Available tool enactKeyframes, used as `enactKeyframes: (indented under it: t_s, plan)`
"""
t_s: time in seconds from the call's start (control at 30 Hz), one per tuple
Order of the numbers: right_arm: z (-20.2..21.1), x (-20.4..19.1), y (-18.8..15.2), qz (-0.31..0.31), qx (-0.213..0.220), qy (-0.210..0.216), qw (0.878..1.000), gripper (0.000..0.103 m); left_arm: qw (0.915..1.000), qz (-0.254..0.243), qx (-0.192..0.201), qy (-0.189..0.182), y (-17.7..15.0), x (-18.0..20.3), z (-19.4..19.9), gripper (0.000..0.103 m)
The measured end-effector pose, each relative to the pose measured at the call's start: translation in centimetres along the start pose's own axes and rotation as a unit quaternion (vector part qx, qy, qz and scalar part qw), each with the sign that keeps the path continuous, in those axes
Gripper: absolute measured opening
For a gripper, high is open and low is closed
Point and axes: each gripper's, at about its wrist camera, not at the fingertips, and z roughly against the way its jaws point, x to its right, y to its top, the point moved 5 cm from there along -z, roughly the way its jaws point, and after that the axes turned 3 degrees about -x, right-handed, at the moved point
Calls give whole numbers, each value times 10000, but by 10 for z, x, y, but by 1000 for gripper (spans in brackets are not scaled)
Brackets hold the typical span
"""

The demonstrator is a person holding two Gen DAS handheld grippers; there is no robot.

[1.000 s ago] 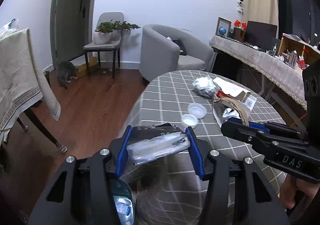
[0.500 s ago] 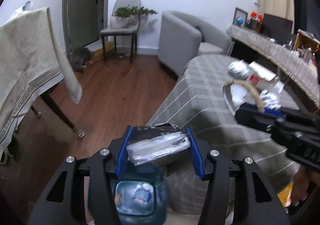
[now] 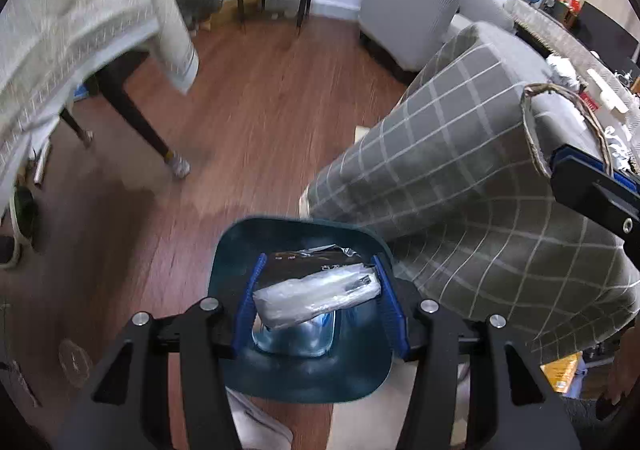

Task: Collect trash
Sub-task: 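Drop the plastic bag into the teal bin with the left tool while the right tool carries the roll, then lower the tape roll into the teal bin and open the right tool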

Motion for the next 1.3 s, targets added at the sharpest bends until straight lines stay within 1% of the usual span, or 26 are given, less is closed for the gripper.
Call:
enactKeyframes:
  t_s: [0.13,0.23,0.3,0.37,0.5,0.6,0.77,0.9,1.0,1.07,1.3]
  plan:
    - [-18,-7,-5,51,-242,-26,9997,17,9993,-47,-360,-41,-7,-9,-12,57]
    - [-29,-12,-9,63,-376,-18,9993,17,9982,-157,-580,24,-15,-10,-18,58]
    - [-36,-15,-11,83,-462,-21,9989,17,9973,-206,-702,-1,-20,-12,-21,62]
    - [-42,-18,-12,94,-534,-30,9985,17,9972,-213,-718,-16,-21,-14,-19,65]
    - [-56,-23,-14,128,-650,-60,9978,17,9979,-183,-618,-10,-19,-21,-12,65]
    - [-66,-28,-16,145,-745,-65,9971,17,9988,-135,-468,-8,-16,-26,-6,65]
    - [-79,-30,-21,136,-894,-48,9959,17,9999,-28,-103,-74,-7,-32,10,65]
    - [-88,-32,-25,94,-1018,-48,9947,17,9994,52,310,-115,2,-38,28,63]
    - [-95,-32,-28,46,-1127,-12,9936,17,9978,145,618,-210,9,-42,41,62]
    - [-102,-33,-31,13,-1228,26,9924,17,9966,193,755,-254,11,-45,47,60]
    - [-123,-35,-44,85,-1517,-61,9884,17,9894,252,1346,-482,21,-43,79,53]
